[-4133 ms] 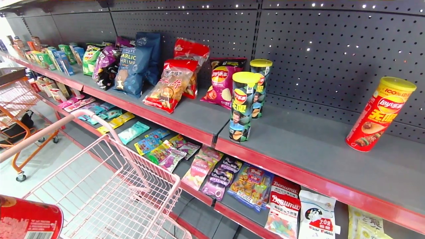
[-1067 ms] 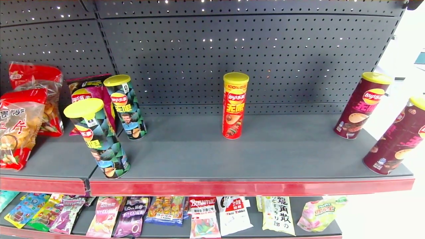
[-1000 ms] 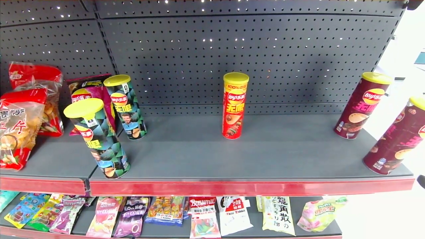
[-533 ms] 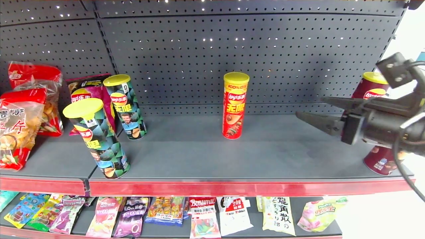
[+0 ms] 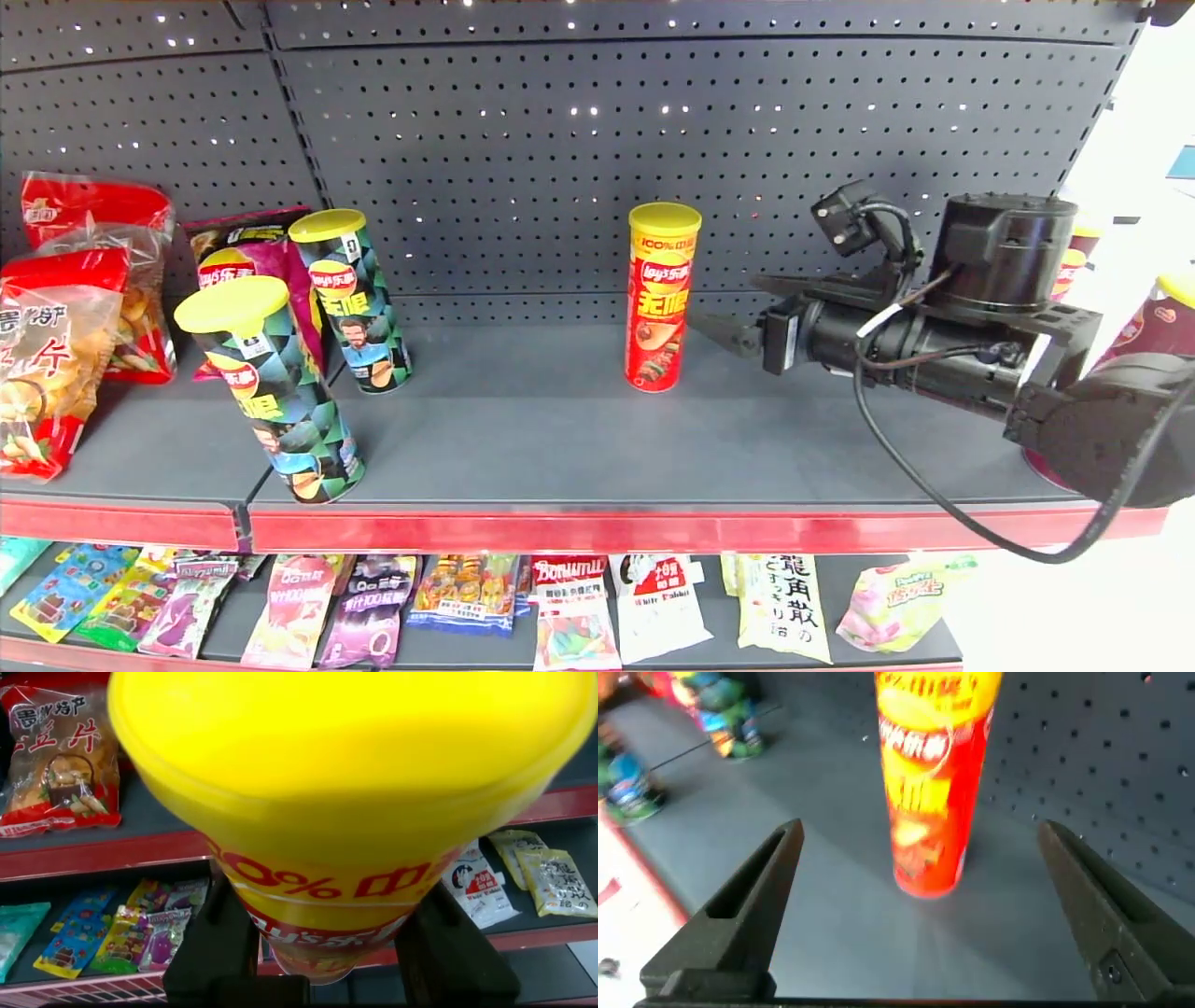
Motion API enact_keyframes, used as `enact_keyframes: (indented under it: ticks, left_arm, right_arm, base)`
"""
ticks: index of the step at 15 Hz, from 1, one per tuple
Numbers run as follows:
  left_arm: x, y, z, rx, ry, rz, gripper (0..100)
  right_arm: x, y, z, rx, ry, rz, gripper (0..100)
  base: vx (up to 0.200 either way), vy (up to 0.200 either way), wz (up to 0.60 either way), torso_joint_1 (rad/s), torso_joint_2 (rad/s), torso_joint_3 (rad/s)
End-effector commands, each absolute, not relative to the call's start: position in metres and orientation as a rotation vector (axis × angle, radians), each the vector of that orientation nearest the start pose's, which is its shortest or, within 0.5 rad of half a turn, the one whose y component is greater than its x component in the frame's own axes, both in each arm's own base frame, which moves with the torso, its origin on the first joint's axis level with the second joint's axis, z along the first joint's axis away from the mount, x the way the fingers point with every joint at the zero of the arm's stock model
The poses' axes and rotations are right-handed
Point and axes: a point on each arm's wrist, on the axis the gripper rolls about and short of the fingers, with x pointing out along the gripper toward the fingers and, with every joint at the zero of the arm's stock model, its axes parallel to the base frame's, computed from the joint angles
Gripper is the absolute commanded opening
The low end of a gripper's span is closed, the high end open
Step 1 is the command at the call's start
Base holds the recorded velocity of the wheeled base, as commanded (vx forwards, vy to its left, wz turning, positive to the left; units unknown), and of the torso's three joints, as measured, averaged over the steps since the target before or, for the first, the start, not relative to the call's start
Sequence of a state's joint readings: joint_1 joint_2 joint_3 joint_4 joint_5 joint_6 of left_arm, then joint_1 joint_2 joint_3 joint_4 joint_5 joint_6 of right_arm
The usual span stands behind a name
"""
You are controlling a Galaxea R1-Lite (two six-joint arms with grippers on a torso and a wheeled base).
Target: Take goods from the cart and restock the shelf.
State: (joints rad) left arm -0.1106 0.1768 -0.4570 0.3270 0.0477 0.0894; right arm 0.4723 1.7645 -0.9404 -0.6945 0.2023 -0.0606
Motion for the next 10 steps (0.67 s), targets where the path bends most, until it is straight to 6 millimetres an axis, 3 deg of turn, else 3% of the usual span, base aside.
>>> enact_keyframes:
  ticks: [1,4,10]
  left_arm:
    - [-0.045,0.006,0.169,0.097,0.045,-0.057,0]
    - [-0.046,0.006,0.169,0.097,0.043,-0.054,0]
    - [-0.046,0.007,0.168,0.098,0.046,-0.039,0]
  right_arm:
    - [0.307,0.175,0.197,-0.081,0.116,0.698,100]
    - [0.305,0.188,0.194,-0.087,0.122,0.724,100]
    - [0.331,0.203,0.189,-0.088,0.106,0.621,100]
  base:
    - [0.0,0.0,0.0,0.0,0.0,0.0]
    - [0.0,0.0,0.0,0.0,0.0,0.0]
    - [0.0,0.0,0.0,0.0,0.0,0.0]
